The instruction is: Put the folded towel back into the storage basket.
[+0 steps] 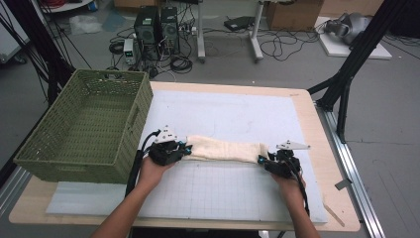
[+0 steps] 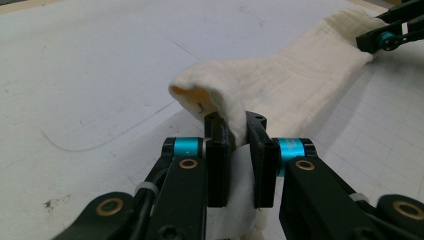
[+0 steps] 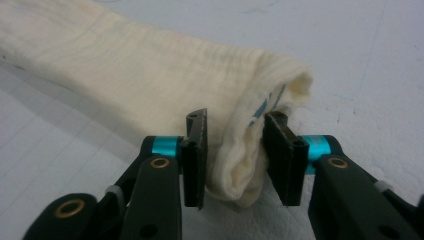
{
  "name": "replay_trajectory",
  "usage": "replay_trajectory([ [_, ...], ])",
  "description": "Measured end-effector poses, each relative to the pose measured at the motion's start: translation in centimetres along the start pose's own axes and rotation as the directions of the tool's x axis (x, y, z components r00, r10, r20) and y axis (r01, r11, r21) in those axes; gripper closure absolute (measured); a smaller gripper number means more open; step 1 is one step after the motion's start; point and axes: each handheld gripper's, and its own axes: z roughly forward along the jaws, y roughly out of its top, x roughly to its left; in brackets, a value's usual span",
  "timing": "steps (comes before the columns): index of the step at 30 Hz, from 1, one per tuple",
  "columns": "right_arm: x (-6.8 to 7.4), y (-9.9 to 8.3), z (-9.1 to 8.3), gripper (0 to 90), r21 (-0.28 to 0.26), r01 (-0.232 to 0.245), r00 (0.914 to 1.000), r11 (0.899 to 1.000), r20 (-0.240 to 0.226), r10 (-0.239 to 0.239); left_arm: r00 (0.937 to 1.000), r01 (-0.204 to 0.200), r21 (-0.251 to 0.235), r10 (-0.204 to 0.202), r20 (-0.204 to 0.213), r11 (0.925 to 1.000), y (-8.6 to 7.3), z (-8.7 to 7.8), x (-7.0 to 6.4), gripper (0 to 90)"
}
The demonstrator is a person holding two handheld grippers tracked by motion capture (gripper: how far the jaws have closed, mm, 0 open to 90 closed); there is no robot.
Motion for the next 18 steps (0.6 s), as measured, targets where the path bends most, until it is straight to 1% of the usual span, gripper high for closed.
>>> replay_trajectory([
  [1,0.0,0.0,0.0,69.9,0.002,-0.008,0.9999,1.000,-0.009,0.008,1.0000,0.000,0.000,0.000,0.000,1.0000,0.0,0.0,0.0,80.2],
  [3,0.1,0.0,0.0,73.3,0.002,0.000,0.9999,1.000,-0.012,0.000,1.0000,0.000,0.003,0.000,-0.002,1.0000,-0.1,0.0,0.1,80.3],
  [6,0.1,0.0,0.0,76.9,0.005,-0.012,0.9997,1.000,-0.021,0.012,1.0000,-0.002,0.006,0.002,-0.003,1.0000,-0.2,0.0,0.1,80.3],
  [10,0.0,0.1,-0.1,80.0,0.009,-0.026,0.9990,1.000,-0.036,0.026,1.0000,-0.003,0.001,0.003,-0.007,1.0000,-0.1,-0.2,0.0,80.3],
  [13,0.0,0.2,-0.4,80.3,-0.011,-0.005,0.9992,1.000,-0.040,0.005,0.9999,-0.006,-0.010,0.006,-0.008,0.9999,-0.1,-0.3,0.0,80.4],
  [14,0.0,0.2,-0.4,80.3,-0.011,-0.005,0.9992,1.000,-0.040,0.005,0.9999,-0.008,-0.017,0.008,-0.008,0.9998,0.0,-0.5,0.0,80.4],
  [15,0.0,0.3,-0.6,80.3,-0.021,-0.007,0.9990,1.000,-0.043,0.007,0.9999,-0.009,-0.025,0.008,-0.009,0.9997,0.0,-0.6,-0.1,80.4],
  [16,0.0,0.4,-0.8,80.3,-0.036,0.000,0.9990,0.999,-0.045,-0.001,0.9999,-0.012,-0.029,0.012,-0.009,0.9995,0.1,-0.8,-0.1,80.4],
  [17,0.0,0.5,-1.1,80.4,-0.058,0.002,0.9987,0.998,-0.051,-0.005,0.9999,-0.012,-0.037,0.011,-0.008,0.9992,0.1,-1.0,-0.2,80.5],
  [18,0.0,0.6,-1.3,80.4,-0.066,0.002,0.9986,0.998,-0.052,-0.005,0.9999,-0.014,-0.051,0.013,-0.006,0.9986,0.2,-1.3,-0.3,80.4],
])
